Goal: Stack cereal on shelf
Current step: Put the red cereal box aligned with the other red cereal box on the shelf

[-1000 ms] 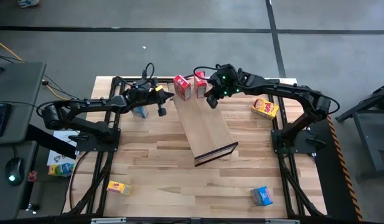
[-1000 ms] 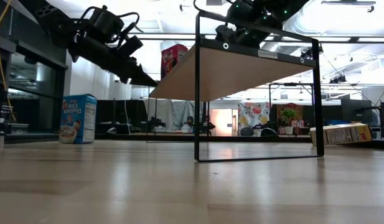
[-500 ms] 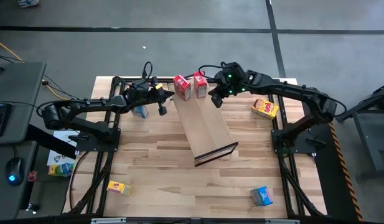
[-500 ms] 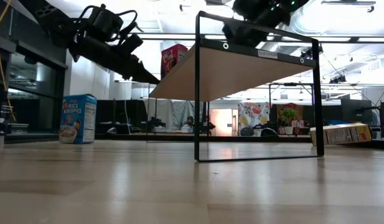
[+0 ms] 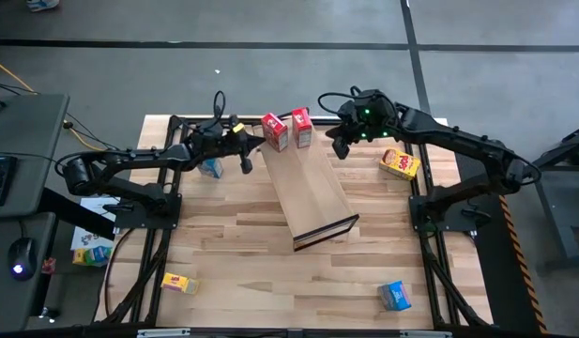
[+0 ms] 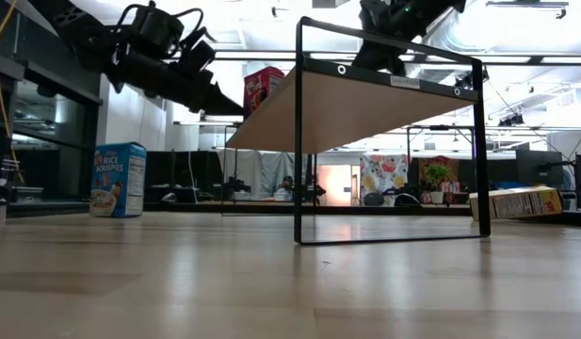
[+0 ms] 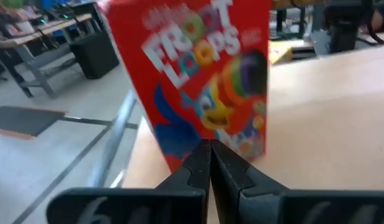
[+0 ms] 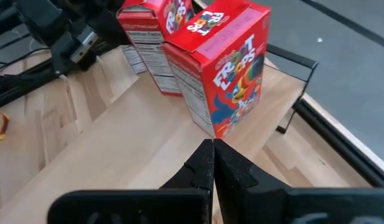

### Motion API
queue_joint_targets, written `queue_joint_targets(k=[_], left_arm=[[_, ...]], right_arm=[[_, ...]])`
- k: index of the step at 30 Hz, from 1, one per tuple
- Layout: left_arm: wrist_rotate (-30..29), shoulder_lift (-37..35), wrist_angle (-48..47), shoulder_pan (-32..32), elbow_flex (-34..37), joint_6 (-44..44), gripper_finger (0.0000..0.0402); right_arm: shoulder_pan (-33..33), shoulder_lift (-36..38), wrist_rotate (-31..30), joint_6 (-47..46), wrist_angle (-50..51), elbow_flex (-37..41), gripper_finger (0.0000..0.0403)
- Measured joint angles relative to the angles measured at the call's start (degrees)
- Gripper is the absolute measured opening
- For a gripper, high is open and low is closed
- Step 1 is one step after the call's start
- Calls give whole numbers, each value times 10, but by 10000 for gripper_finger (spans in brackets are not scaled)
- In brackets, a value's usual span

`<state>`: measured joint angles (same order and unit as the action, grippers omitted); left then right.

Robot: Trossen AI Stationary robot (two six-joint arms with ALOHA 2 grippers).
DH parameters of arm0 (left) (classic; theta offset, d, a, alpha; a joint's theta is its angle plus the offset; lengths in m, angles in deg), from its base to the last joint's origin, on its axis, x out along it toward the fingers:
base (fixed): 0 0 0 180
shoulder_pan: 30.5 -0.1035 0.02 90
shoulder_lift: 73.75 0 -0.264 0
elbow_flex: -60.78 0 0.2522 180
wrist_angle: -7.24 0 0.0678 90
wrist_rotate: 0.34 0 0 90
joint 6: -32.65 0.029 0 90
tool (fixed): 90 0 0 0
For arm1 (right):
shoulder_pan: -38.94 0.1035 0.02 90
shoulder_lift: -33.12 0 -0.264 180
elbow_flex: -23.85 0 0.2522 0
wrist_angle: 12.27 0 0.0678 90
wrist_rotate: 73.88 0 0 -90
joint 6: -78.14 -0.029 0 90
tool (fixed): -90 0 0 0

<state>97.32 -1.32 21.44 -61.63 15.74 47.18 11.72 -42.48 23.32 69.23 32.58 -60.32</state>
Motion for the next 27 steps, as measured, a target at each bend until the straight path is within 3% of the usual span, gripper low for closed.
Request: queue_joint_targets(k=[8,14,27], left_arm=[[-8,0,-33,0,-27,-5,0],[-50,0,-35,-2,-29,10,0],[-36,0,-32,-43,-29,-2,0]], right_arm=[[0,0,-2,2,0,0,0],[3,0,-2,1,0,0,0],[19,-1,-7,2,-6,0,0]])
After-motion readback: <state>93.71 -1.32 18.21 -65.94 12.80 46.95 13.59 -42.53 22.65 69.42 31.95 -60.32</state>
